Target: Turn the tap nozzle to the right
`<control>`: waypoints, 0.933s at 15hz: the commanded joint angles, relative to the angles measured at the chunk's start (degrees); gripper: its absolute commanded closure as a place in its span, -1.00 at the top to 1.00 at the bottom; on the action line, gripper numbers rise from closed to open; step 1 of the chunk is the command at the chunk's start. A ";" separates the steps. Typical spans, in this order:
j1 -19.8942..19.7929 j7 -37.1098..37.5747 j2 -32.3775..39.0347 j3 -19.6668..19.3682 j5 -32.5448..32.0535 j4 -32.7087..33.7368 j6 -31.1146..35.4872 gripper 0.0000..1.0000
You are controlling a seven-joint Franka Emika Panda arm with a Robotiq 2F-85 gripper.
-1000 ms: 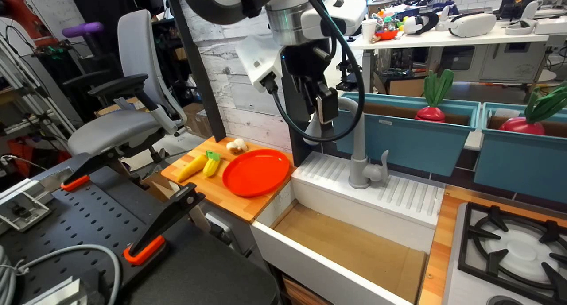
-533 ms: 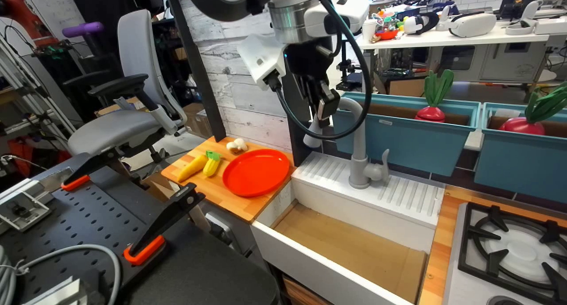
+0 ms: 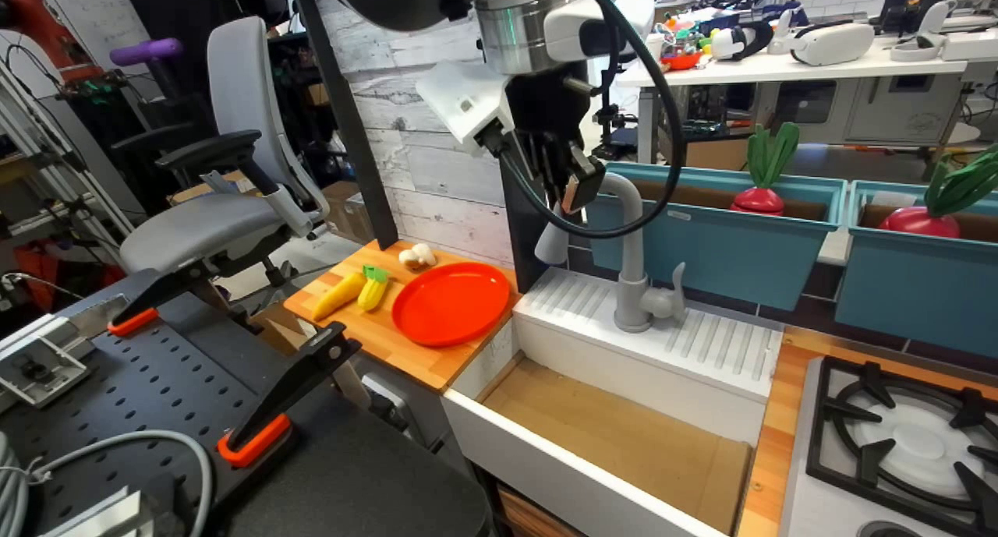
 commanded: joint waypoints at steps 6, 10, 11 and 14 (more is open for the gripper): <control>-5.02 -11.48 -2.34 -2.57 -7.07 3.31 -12.54 -0.87; -5.12 -14.80 -1.89 -4.42 -11.14 6.98 -18.81 -0.87; -5.00 -15.41 -1.86 -4.69 -11.89 7.46 -19.51 -0.87; -4.85 -16.73 -1.55 -5.08 -13.56 8.53 -20.53 -0.87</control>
